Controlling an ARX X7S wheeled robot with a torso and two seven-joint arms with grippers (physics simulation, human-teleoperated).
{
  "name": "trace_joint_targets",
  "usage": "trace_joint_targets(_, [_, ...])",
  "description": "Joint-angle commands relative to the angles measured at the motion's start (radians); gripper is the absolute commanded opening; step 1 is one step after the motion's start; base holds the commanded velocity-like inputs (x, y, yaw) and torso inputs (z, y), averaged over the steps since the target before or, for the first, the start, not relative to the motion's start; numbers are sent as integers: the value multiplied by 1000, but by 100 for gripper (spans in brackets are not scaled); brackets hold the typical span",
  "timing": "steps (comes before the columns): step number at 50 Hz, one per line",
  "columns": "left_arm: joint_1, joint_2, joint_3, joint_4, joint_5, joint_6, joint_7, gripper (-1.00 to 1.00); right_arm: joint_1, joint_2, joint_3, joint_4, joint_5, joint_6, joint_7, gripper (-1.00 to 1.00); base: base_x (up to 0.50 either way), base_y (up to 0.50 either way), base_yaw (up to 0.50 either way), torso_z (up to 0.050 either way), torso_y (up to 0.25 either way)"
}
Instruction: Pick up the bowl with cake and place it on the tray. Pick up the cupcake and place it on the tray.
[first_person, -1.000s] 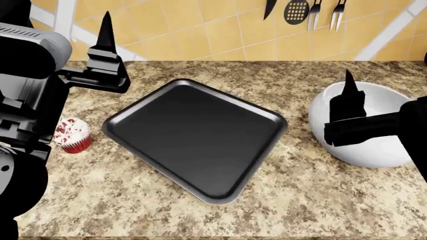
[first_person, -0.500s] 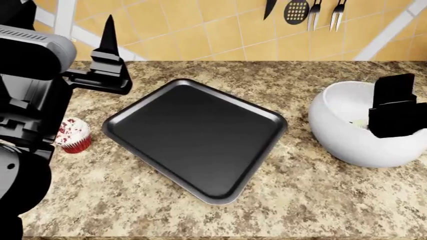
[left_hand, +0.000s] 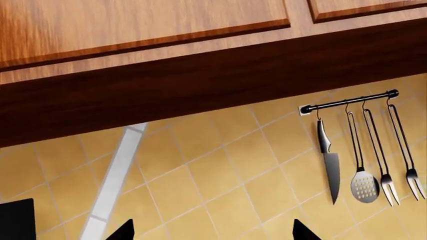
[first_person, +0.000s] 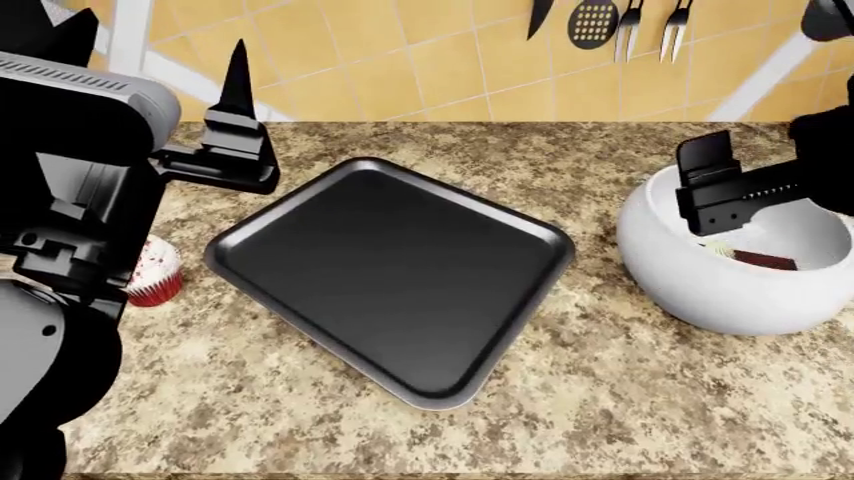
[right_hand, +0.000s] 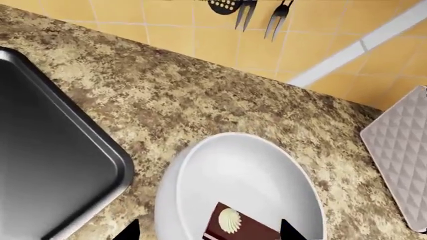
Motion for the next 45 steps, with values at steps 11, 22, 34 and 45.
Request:
trace_joint_targets(11, [23, -3, 19, -13, 19, 24, -7, 100, -83, -141, 7, 224, -362, 119, -394, 100, 0, 0, 0, 0, 0])
trace_joint_targets(22, [44, -2, 36, -48, 44, 65, 2, 100, -121, -166, -17, 278, -516, 94, -554, 100, 0, 0, 0, 0, 0])
trace_joint_targets(34, [55, -7, 36, -59, 49, 78, 2, 100, -162, -157, -37, 298, -568, 63, -611, 100, 0, 0, 0, 0, 0])
trace_joint_targets(45, [75, -7, 39, -81, 63, 114, 9, 100, -197, -154, -38, 295, -612, 8, -662, 100, 0, 0, 0, 0, 0])
